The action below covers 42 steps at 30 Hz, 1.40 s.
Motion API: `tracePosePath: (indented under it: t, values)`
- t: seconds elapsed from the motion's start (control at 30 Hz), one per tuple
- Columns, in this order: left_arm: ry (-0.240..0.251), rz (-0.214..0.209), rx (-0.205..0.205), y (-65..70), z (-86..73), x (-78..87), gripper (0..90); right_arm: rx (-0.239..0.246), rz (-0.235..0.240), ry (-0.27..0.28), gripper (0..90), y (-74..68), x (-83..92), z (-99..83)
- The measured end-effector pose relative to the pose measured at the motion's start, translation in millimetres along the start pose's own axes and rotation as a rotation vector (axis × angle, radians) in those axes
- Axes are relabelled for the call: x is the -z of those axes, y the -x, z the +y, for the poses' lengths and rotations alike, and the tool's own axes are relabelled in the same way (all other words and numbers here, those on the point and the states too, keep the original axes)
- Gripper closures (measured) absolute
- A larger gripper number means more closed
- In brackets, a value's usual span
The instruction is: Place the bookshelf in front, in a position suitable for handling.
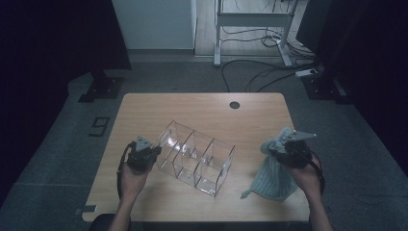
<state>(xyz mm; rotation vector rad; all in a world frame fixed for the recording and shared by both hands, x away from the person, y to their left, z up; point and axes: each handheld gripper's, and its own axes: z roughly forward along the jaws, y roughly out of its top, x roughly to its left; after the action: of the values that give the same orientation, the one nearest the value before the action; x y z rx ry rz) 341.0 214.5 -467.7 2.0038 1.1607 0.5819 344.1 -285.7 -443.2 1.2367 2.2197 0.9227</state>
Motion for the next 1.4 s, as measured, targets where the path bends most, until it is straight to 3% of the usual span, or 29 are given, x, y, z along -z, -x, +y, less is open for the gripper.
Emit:
tracePosePath:
  t: [0.27, 0.57, 0.7, 0.87, 1.03, 1.27, 1.4]
  values:
    - [-0.002, 0.0, -0.005, 0.1, 0.2, 0.0, 86.2, -0.036, -0.012, -0.053, 58.8, 13.4, -34.9, -19.4]
    - [-0.002, -0.002, -0.008, -0.1, 0.2, 0.0, 85.9, 0.064, -0.02, -0.153, 57.6, -0.8, -67.0, -30.2]
    - [-0.001, -0.003, -0.01, -0.4, 0.1, 0.0, 85.7, 0.07, -0.023, -0.177, 55.7, -2.9, -72.5, -33.5]
    - [0.008, -0.01, -0.009, -1.6, 0.0, 1.1, 82.9, 0.047, -0.003, -0.148, 44.7, 0.1, -66.2, -33.7]
    - [0.006, -0.012, -0.01, -2.9, 1.0, 3.1, 60.0, 0.025, 0.013, -0.09, 30.3, 2.1, -53.1, -30.5]
    - [0.006, -0.03, -0.006, -2.9, 4.1, 16.7, 39.5, 0.012, 0.037, -0.011, 27.2, 3.6, -34.8, -21.2]
    - [0.023, -0.031, -0.001, -4.4, 7.3, 30.1, 33.7, 0.015, 0.074, 0.026, 27.0, 0.1, -26.3, -14.7]
